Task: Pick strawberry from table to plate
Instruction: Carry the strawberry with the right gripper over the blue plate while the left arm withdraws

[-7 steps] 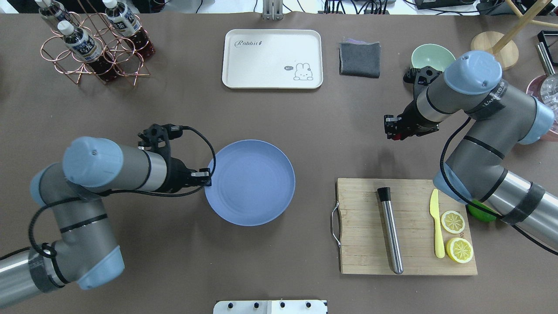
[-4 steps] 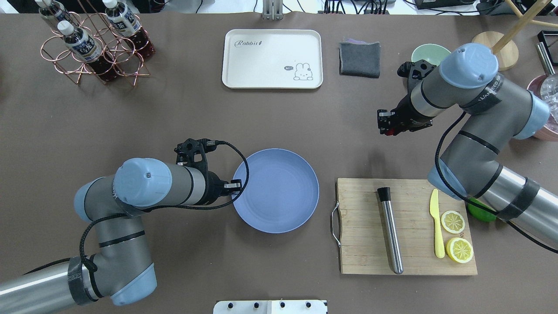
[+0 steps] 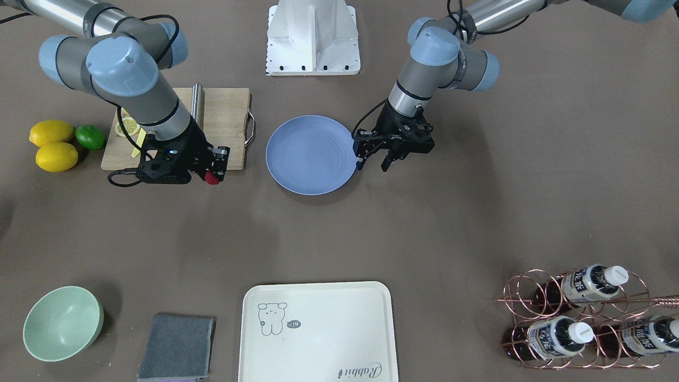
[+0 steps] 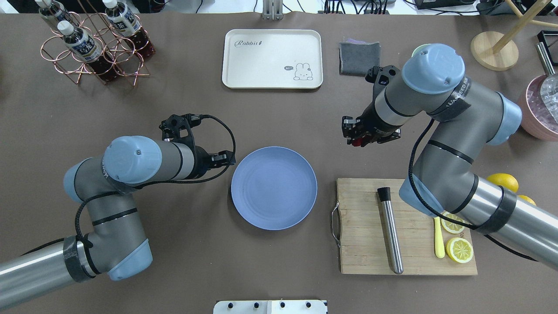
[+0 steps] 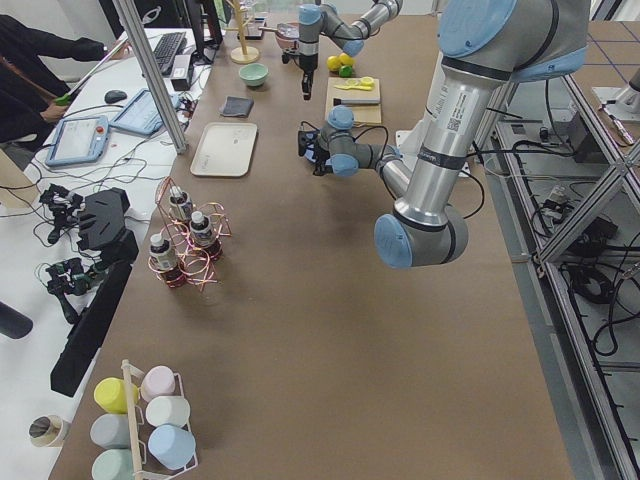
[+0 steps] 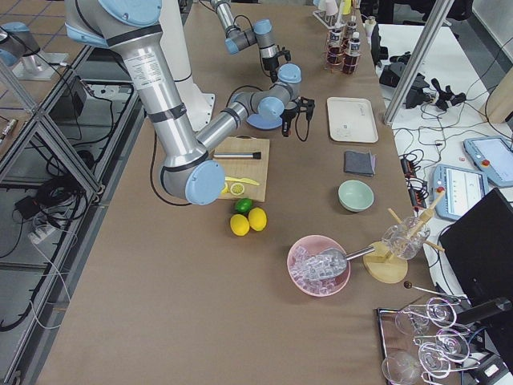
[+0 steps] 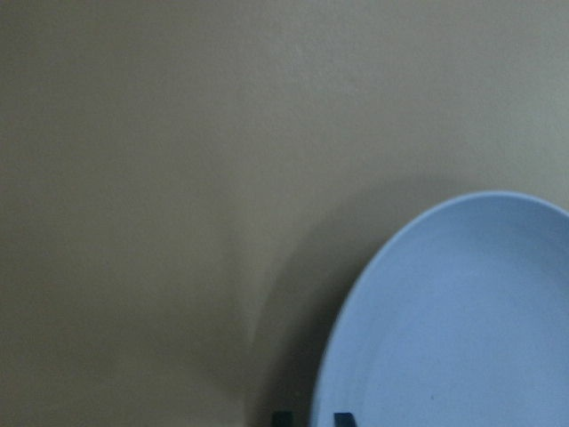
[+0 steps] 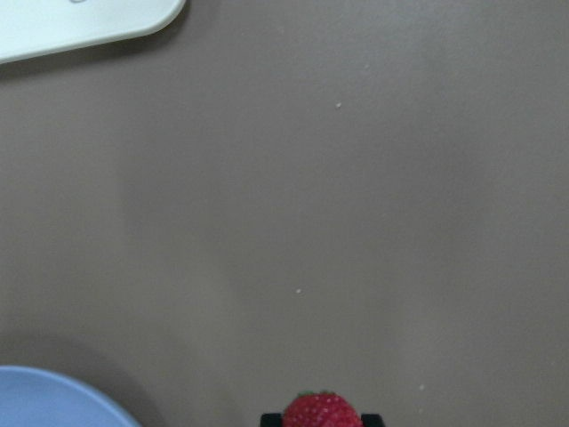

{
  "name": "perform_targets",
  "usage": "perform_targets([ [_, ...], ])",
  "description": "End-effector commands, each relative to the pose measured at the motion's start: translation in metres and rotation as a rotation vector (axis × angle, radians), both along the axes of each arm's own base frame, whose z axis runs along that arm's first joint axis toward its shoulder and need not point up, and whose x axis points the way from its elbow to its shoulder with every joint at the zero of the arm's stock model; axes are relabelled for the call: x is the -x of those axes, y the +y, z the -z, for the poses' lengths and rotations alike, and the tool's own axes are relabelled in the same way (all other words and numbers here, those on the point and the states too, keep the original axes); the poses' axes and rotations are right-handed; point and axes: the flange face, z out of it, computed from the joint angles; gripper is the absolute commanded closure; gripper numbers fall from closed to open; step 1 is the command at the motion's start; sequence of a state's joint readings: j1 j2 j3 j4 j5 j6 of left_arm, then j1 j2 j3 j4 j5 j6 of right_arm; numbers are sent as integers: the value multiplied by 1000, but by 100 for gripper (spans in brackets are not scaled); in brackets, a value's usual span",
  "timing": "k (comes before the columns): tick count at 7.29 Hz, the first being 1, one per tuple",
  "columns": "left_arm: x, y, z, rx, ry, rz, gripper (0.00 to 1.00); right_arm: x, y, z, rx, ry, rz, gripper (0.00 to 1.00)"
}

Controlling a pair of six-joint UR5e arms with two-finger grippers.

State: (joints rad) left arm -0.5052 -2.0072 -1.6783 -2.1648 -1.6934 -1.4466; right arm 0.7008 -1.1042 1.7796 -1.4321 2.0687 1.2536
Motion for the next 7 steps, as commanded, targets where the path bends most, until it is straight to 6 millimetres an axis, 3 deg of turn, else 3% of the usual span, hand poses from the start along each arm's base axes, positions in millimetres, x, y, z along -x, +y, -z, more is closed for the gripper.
perform_targets([
  [1,52,-29,4,-119,-47,0,2,48,45,56,35,0,-7,100],
  [3,116,-52,-35,-171,-127,-10,2,98,88,70,-10,41,21,100],
  [4,148,-71,-46,-198,-150,-23,2,110,99,71,-29,51,20,100],
  [6,184,-77,-84,-217,-187,-53,2,146,100,90,-39,63,14,100],
  [7,204,-81,-99,-239,-216,-103,2,155,96,84,-38,75,14,100],
])
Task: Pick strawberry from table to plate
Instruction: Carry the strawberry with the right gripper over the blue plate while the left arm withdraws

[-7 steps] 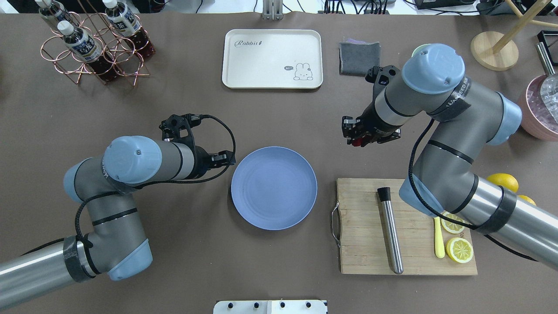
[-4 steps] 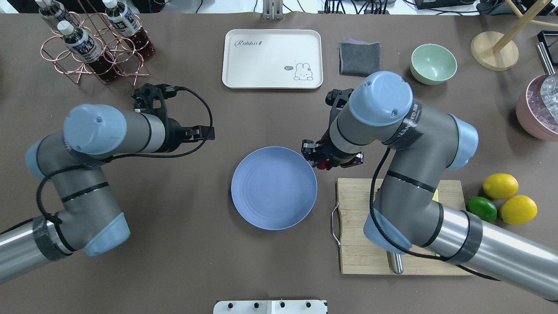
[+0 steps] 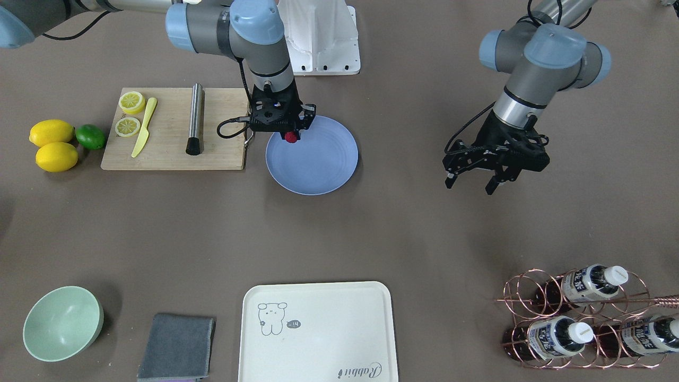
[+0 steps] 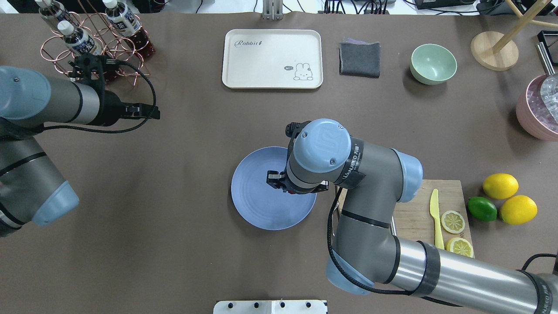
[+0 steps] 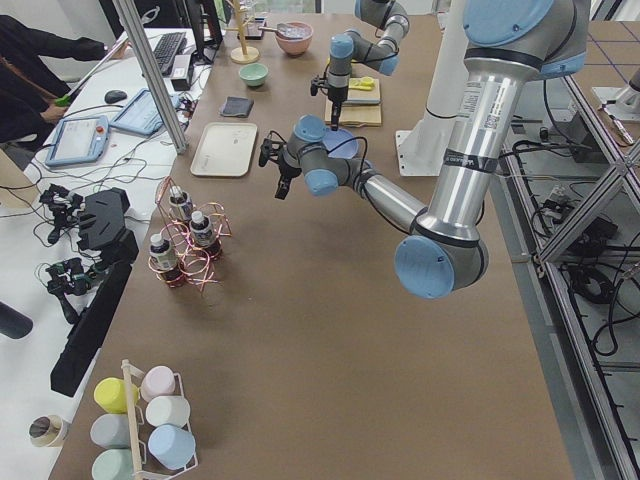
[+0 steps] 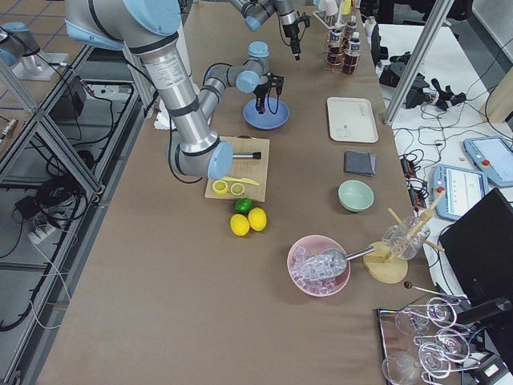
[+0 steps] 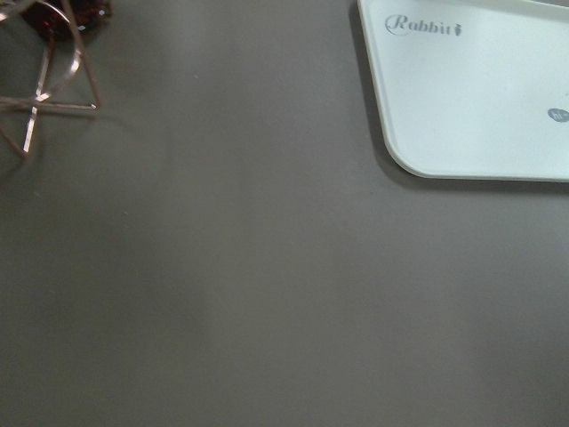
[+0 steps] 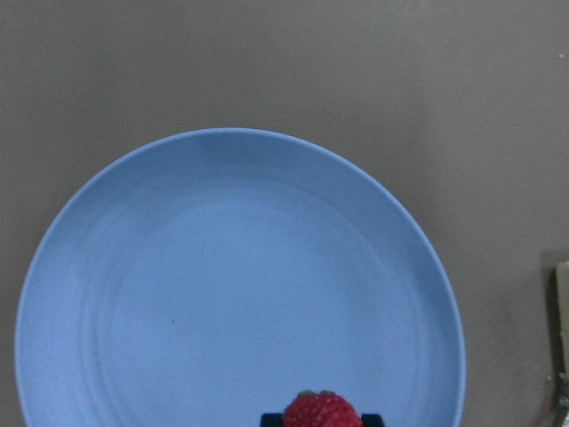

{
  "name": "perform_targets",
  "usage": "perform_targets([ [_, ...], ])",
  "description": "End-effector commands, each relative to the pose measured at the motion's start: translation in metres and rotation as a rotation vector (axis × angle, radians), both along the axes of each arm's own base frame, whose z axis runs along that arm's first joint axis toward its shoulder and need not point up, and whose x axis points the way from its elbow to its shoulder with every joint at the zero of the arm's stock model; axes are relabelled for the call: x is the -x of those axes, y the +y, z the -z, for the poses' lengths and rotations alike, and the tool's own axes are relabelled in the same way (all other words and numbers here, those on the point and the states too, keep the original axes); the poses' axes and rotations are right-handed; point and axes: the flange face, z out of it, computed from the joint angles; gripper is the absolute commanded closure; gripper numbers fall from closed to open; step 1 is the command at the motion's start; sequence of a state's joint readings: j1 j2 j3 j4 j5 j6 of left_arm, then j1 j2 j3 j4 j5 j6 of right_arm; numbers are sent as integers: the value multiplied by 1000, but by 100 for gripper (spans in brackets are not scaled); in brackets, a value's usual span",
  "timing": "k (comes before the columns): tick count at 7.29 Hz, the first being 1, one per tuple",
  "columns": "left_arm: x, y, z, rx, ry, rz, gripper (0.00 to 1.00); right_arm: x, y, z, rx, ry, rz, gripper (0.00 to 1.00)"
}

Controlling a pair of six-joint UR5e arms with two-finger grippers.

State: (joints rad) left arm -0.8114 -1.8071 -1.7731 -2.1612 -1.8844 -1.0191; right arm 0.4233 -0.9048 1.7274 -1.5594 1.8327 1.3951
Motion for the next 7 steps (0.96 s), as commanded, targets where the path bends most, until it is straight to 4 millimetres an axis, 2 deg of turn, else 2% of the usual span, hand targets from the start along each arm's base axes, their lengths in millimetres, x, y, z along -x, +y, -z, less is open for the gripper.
perform_targets([
  [1,45,-1,-44,0,-44,-91,2,26,-8,-7,-2,35,0,100],
  [2,66,-4,-53,21,-41,-78,2,35,-14,-4,-12,49,-9,100],
  [4,96,-3,-76,31,-56,-105,2,57,-21,-16,-31,1,-17,100],
  [5,110,3,-93,7,-82,-148,2,59,-21,-19,-30,4,-17,96],
  [6,117,1,-97,5,-87,-149,2,61,-20,-17,-28,1,-17,2],
  [7,117,1,-97,6,-86,-151,2,56,-20,5,-10,-30,-41,0],
])
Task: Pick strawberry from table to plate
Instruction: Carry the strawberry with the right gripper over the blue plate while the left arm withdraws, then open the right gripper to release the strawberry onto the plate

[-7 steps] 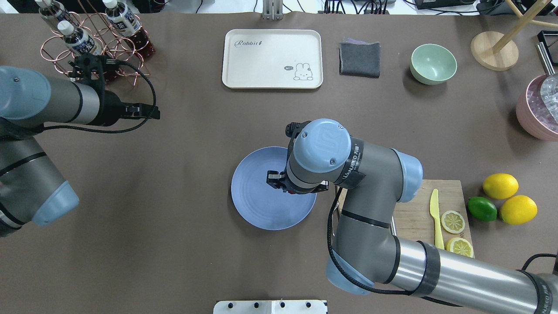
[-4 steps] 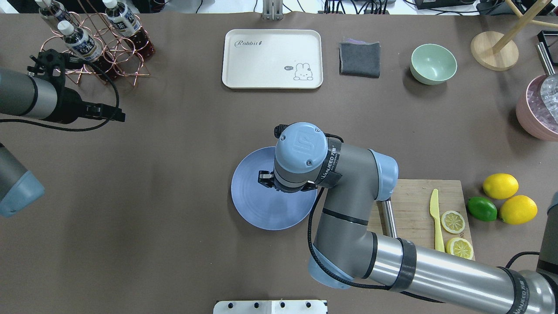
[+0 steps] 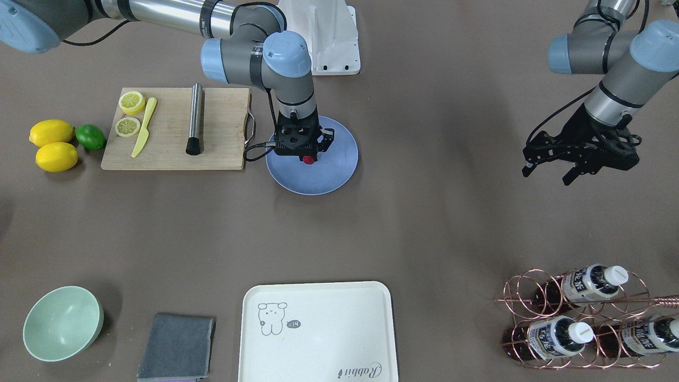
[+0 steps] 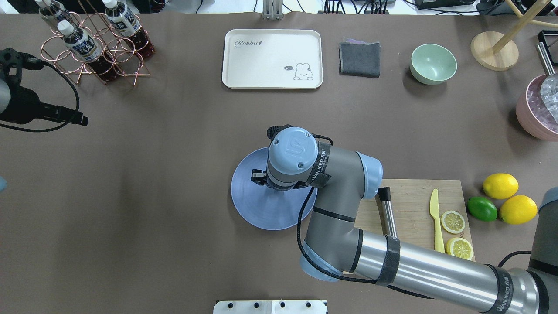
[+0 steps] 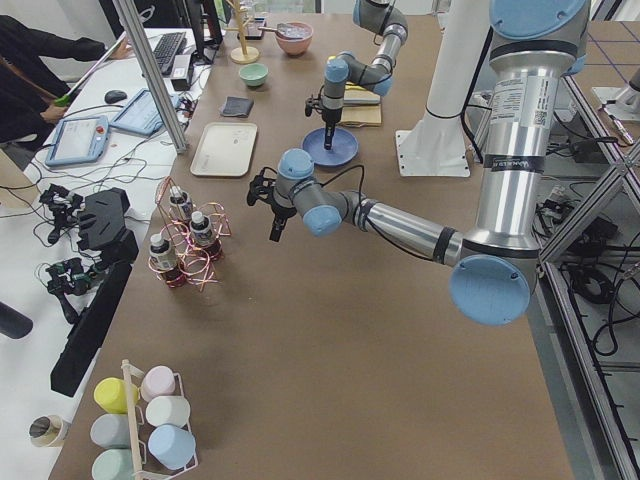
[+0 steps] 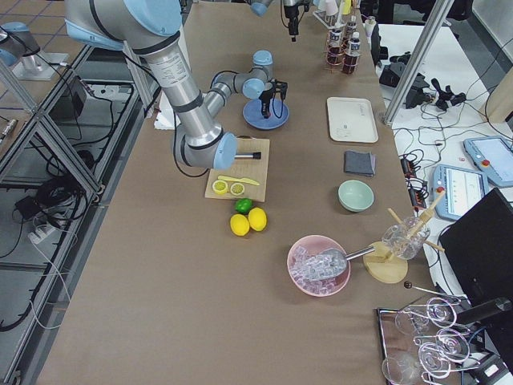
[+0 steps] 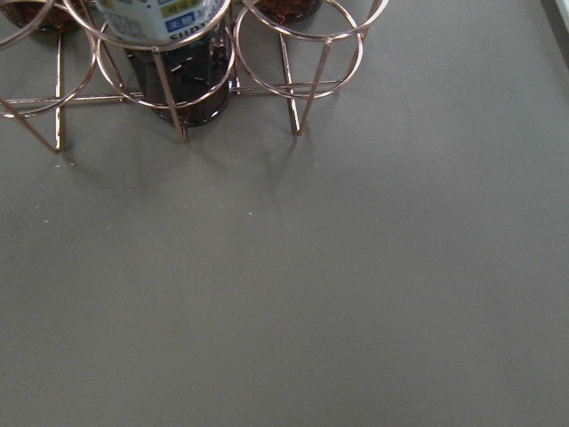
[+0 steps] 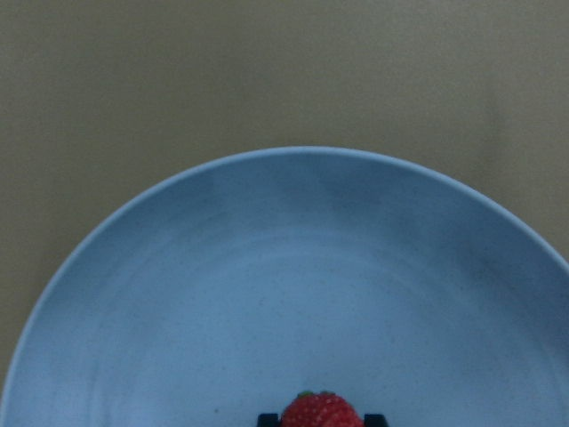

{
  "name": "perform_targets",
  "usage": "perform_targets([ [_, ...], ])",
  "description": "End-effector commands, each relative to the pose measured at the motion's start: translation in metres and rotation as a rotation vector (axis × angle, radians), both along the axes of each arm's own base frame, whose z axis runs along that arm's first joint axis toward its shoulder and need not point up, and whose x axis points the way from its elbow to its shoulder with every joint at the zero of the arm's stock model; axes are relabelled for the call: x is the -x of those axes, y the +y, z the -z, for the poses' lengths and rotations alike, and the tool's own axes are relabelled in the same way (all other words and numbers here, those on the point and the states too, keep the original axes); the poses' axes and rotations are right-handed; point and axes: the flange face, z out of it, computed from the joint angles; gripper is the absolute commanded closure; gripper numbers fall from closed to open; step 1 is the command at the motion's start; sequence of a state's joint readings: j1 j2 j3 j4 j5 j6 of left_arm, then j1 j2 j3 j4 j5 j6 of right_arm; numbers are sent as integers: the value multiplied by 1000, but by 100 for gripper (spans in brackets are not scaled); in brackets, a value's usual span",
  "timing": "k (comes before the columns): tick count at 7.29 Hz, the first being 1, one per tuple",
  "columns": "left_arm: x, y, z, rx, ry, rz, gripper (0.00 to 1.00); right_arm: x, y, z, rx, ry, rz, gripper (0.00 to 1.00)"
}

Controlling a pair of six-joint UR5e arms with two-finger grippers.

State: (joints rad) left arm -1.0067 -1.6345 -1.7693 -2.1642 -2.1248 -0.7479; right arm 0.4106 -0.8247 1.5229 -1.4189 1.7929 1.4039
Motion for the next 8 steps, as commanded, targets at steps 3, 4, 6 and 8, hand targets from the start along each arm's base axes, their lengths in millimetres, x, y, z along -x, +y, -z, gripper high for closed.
perform_targets([
  [3,13,5,-11,13,-3,-11,2,-82,-21,46,99,-27,-14,0],
  [4,23,5,-13,15,-2,-30,2,-132,-39,42,152,0,-29,0],
  [6,60,20,-35,19,-20,-77,2,-268,-80,-47,82,102,50,0],
  [8,112,15,-63,-12,-131,-100,2,-384,-107,-168,-28,221,192,0],
])
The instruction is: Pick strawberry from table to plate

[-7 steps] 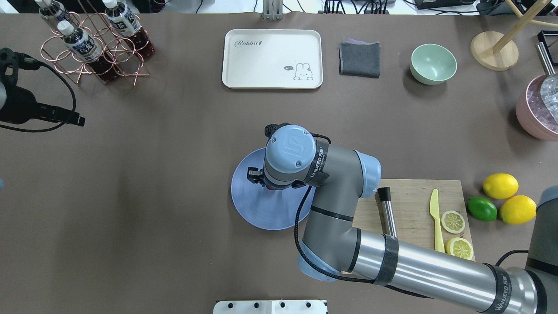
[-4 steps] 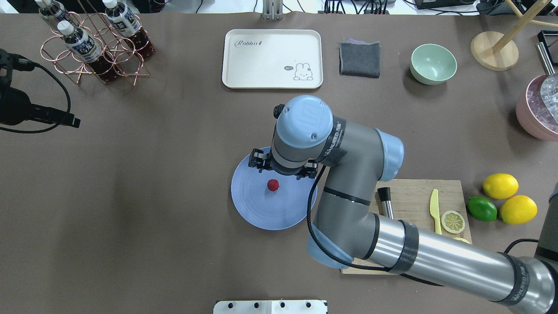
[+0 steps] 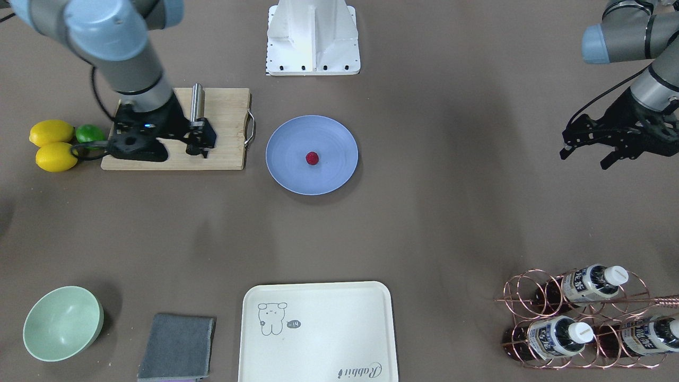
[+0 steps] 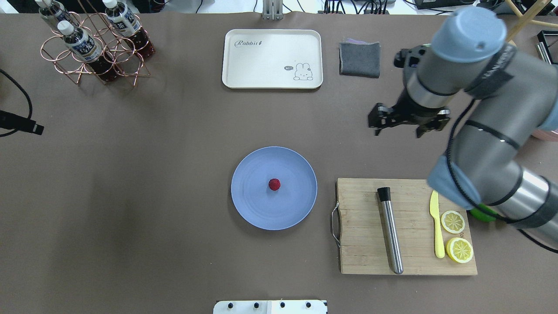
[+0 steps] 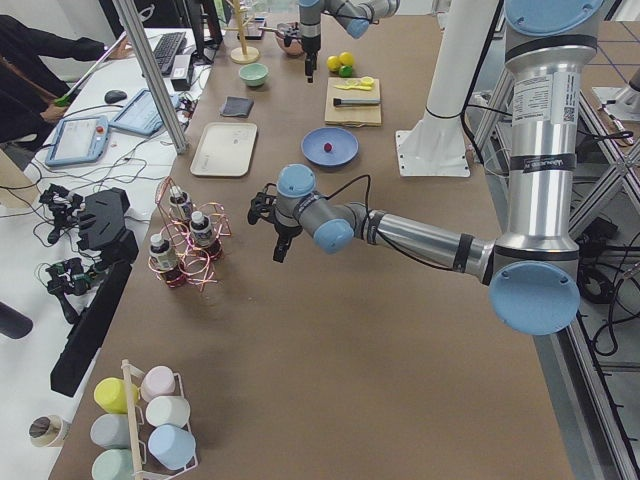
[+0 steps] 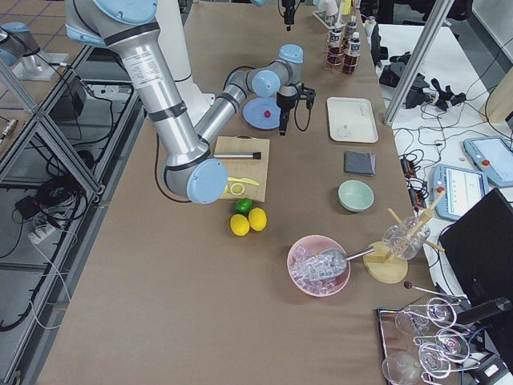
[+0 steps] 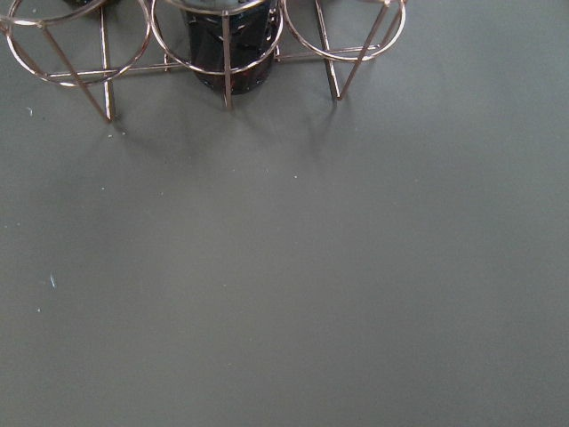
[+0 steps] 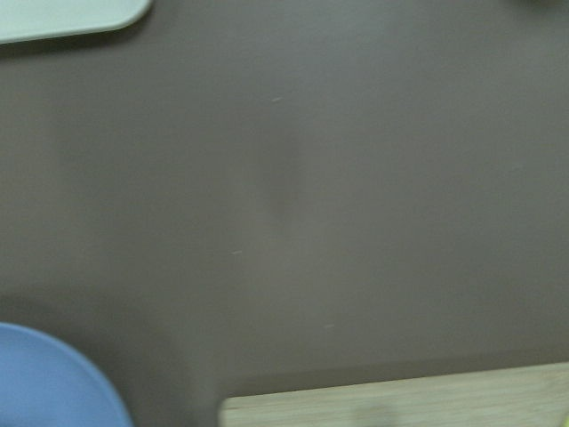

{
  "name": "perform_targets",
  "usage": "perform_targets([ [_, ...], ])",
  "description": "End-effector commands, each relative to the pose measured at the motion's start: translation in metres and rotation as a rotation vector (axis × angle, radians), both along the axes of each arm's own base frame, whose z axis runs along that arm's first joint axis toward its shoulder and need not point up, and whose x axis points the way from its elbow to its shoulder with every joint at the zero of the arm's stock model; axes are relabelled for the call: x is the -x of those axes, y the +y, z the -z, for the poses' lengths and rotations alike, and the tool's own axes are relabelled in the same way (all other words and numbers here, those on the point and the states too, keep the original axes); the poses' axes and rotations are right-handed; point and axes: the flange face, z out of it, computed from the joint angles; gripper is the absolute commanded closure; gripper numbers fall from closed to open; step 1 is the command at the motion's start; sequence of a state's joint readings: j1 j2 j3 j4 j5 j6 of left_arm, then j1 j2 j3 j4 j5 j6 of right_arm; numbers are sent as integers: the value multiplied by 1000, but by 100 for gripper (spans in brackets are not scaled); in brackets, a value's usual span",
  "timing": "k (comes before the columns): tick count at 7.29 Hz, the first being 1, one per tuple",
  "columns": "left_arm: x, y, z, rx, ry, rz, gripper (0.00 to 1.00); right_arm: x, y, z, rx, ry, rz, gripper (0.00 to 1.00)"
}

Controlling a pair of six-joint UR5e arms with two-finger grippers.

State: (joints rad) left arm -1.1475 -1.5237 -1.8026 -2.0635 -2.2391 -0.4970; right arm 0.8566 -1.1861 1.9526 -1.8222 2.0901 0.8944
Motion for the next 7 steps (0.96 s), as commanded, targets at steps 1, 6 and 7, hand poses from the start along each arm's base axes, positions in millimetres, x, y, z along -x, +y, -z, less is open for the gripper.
perform_targets([
  [1,76,-9,-26,-23,-128,-33,2,-132,-21,-114,-73,76,143,0],
  [6,219,-28,-42,47,-353,-105,2,-378,2,-278,-61,43,128,0],
  [7,212,-17,-55,28,-265,-107,2,-395,9,-293,-40,32,104,0],
])
